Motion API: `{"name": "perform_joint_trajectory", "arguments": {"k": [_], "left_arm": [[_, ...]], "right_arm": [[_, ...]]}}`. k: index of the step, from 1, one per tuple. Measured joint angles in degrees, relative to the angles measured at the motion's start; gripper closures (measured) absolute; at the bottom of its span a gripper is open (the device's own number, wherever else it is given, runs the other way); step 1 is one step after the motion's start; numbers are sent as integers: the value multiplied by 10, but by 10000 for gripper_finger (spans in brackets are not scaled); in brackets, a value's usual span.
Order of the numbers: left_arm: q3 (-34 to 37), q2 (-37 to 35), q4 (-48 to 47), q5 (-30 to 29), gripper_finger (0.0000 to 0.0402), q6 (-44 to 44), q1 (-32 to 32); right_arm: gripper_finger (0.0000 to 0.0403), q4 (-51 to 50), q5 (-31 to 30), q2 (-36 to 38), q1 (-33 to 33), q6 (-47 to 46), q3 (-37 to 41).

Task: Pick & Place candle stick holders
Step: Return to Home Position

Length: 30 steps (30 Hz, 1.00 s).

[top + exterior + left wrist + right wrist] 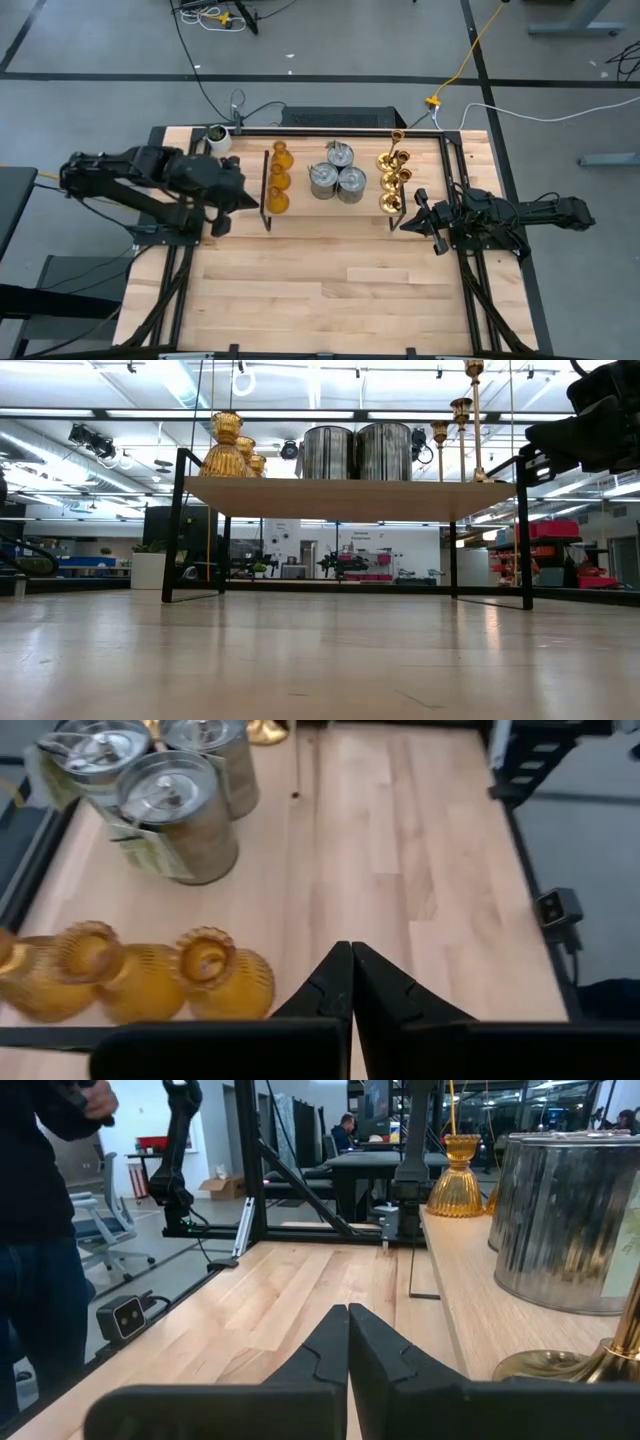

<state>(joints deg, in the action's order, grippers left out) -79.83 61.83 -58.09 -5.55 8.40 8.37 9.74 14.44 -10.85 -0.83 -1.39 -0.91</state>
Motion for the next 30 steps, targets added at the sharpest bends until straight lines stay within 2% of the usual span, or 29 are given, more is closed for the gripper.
{"name": "perform_joint_trajectory", "arguments": {"k": [5, 22, 25, 30], "left_arm": [[104, -72, 78, 24, 398, 0, 3], [383, -263, 389, 134, 390, -3, 2], [436, -296, 437, 136, 384, -15, 2], [517, -346, 493, 99, 390, -36, 2]], "right_arm": [[389, 0, 0, 0, 0, 0, 0], [389, 0, 0, 0, 0, 0, 0], [389, 0, 0, 0, 0, 0, 0], [389, 0, 0, 0, 0, 0, 0]]}}
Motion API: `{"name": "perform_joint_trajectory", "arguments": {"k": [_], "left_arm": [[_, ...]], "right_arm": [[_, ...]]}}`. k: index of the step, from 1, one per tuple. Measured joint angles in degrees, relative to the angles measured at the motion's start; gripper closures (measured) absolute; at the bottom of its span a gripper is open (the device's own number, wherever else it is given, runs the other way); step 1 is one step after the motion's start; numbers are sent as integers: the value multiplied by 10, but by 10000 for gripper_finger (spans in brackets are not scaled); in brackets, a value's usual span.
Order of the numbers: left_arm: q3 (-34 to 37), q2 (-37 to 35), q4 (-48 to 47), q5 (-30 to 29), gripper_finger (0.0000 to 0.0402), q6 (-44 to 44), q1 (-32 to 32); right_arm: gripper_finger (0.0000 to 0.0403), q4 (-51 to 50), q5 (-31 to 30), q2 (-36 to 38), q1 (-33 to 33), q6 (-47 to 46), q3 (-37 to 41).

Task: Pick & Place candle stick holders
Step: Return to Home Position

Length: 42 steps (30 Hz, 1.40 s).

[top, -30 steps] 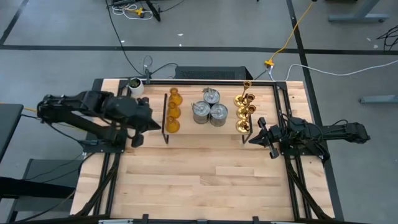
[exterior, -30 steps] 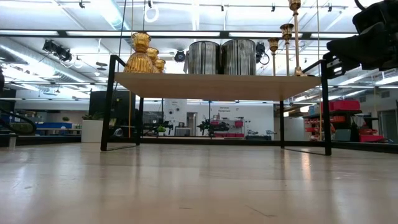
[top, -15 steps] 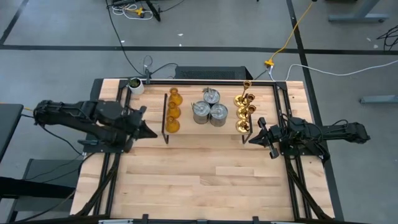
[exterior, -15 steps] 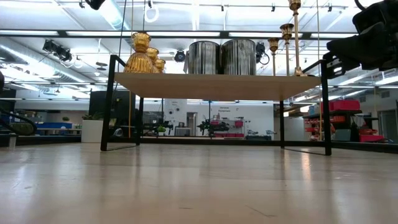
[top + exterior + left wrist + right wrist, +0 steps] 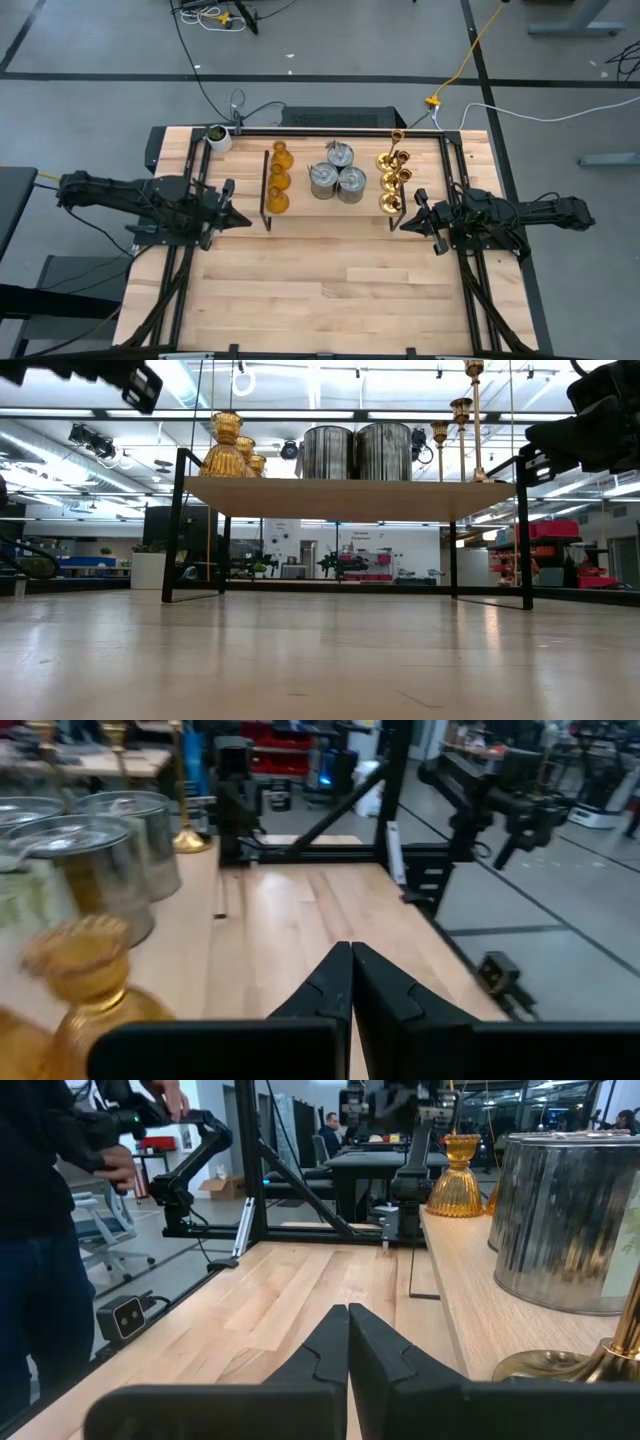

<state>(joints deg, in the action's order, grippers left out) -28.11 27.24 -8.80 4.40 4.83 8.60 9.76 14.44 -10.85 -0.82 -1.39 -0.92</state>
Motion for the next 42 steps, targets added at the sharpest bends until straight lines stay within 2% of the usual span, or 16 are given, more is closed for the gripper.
{"name": "perform_joint_trajectory", "arguments": {"k": [3, 12, 30, 42], "left_arm": [[48, -28, 39, -17, 393, -3, 0], [164, -102, 156, -16, 387, 16, 0], [246, -203, 157, -22, 390, 24, 0], [276, -254, 141, -40, 390, 34, 0]], "right_arm": [[389, 0, 0, 0, 0, 0, 0], [389, 0, 0, 0, 0, 0, 0], [389, 0, 0, 0, 0, 0, 0], [389, 0, 0, 0, 0, 0, 0]]}}
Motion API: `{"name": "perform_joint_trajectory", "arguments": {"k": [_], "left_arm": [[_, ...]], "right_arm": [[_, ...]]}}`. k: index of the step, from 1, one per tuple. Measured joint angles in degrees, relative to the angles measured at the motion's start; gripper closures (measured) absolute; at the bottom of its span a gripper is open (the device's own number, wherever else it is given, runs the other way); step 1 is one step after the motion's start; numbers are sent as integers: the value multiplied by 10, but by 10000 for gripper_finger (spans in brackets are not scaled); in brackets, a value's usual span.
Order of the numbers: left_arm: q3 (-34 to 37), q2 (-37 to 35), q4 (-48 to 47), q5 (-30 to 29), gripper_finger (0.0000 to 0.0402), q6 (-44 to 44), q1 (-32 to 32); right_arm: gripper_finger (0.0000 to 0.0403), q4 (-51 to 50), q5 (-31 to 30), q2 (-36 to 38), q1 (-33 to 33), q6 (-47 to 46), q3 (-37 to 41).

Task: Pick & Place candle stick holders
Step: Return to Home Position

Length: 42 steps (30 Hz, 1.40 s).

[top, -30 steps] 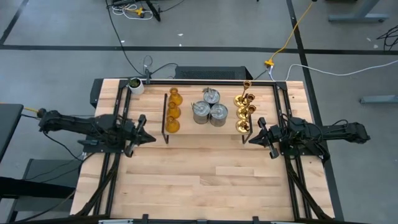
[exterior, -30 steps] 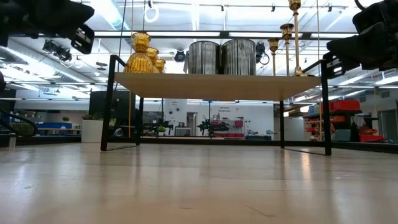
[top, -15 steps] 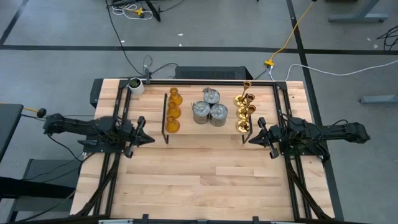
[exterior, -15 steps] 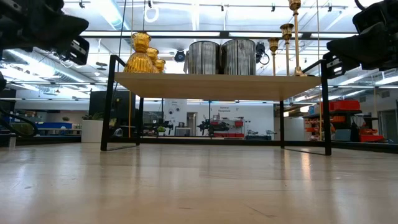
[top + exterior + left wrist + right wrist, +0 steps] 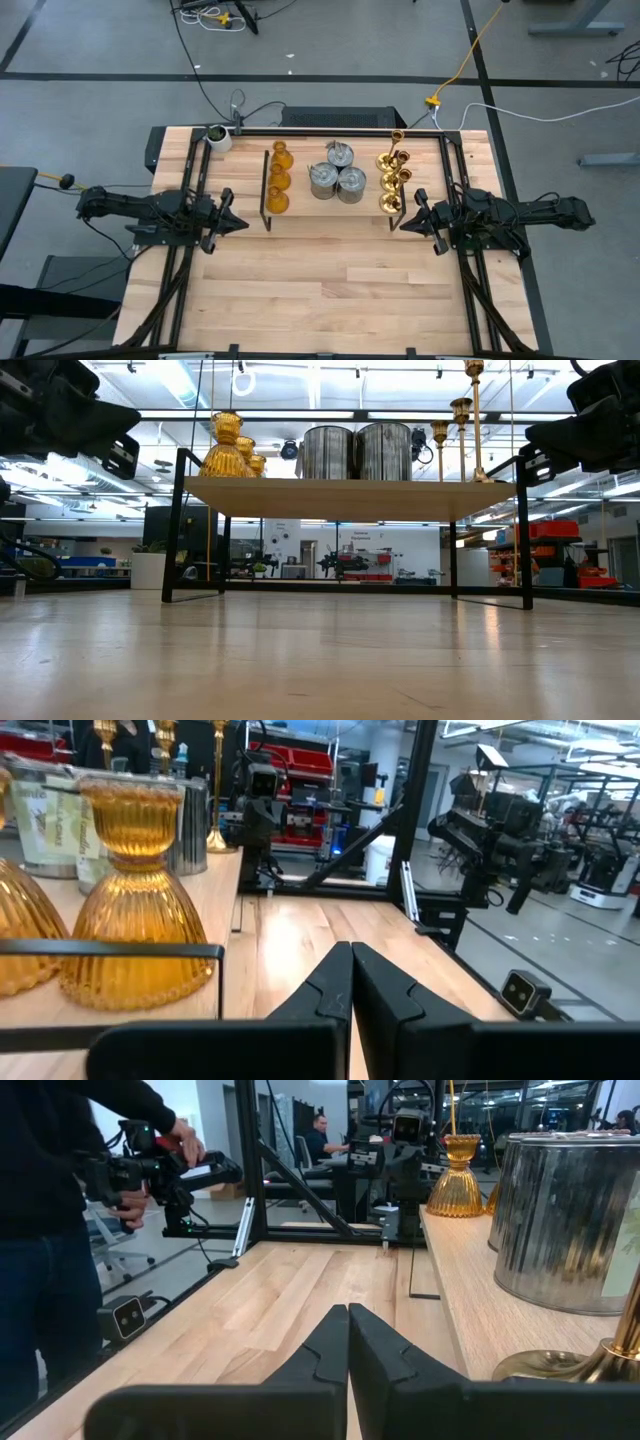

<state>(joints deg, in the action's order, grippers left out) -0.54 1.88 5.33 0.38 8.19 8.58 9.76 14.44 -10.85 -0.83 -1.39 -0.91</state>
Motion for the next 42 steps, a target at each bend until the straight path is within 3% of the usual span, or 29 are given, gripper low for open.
{"name": "perform_joint_trajectory", "arguments": {"k": [18, 42], "left_arm": [[0, -18, -44, -4, 390, -15, 0], [1, -15, -25, -3, 390, -9, 0]], "right_arm": [[389, 0, 0, 0, 0, 0, 0], [389, 0, 0, 0, 0, 0, 0]]}}
